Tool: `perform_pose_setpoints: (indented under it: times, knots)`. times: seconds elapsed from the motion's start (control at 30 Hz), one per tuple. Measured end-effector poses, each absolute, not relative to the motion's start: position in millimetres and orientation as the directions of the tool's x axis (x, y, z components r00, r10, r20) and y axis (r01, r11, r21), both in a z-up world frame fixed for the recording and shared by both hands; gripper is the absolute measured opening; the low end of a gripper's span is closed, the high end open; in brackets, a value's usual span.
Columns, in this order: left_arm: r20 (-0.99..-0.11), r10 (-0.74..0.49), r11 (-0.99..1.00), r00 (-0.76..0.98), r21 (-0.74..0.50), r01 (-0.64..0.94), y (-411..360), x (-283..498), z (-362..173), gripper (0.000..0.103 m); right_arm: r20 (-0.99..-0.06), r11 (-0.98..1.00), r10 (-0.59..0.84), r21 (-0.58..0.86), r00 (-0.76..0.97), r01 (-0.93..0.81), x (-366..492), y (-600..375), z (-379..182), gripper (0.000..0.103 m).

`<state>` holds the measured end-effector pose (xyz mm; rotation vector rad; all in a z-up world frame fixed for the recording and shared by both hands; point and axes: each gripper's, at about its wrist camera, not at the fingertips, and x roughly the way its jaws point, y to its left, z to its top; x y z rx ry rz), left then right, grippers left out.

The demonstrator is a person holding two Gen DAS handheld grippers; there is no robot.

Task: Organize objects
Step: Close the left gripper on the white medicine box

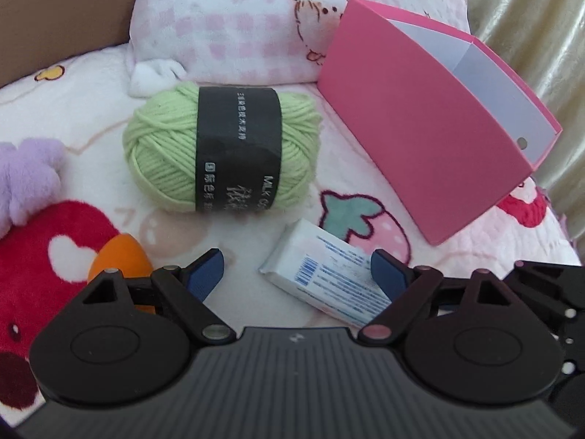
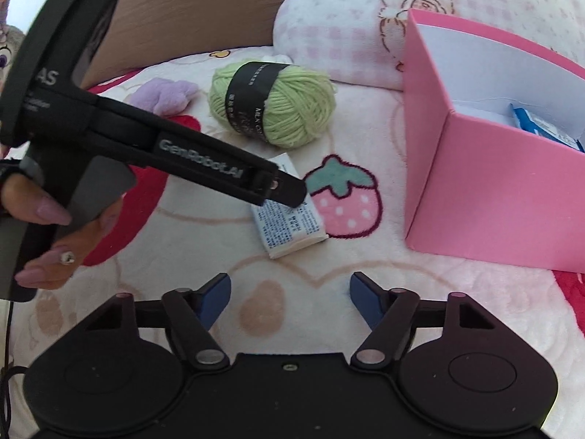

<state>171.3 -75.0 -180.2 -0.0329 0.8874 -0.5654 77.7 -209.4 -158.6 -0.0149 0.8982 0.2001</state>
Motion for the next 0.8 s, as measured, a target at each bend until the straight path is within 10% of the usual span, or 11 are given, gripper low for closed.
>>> perform_pose_setpoints:
  times: [0.2, 0.5, 0.8]
  knots:
    - [-0.709, -0.529, 0.83, 0.467, -0.316, 0.459, -75, 175, -179, 0.055, -0.775, 0.987, 0.123, 0.031, 0.62, -0.157, 81, -206, -166, 0.07]
    - [-0.703, -0.621, 0.77, 0.345, -0.466, 0.436, -69, 162, -185, 0.047, -0.775, 0.976, 0.215, 0.144, 0.595, -0.165, 79, -223, -162, 0.036]
    - [-0.757, -0.585, 0.802, 0.292, -0.484, 0.352, -66, 148, -178, 0.045, -0.765, 0.972, 0.228, 0.139, 0.603, -0.191, 79, -224, -159, 0.036]
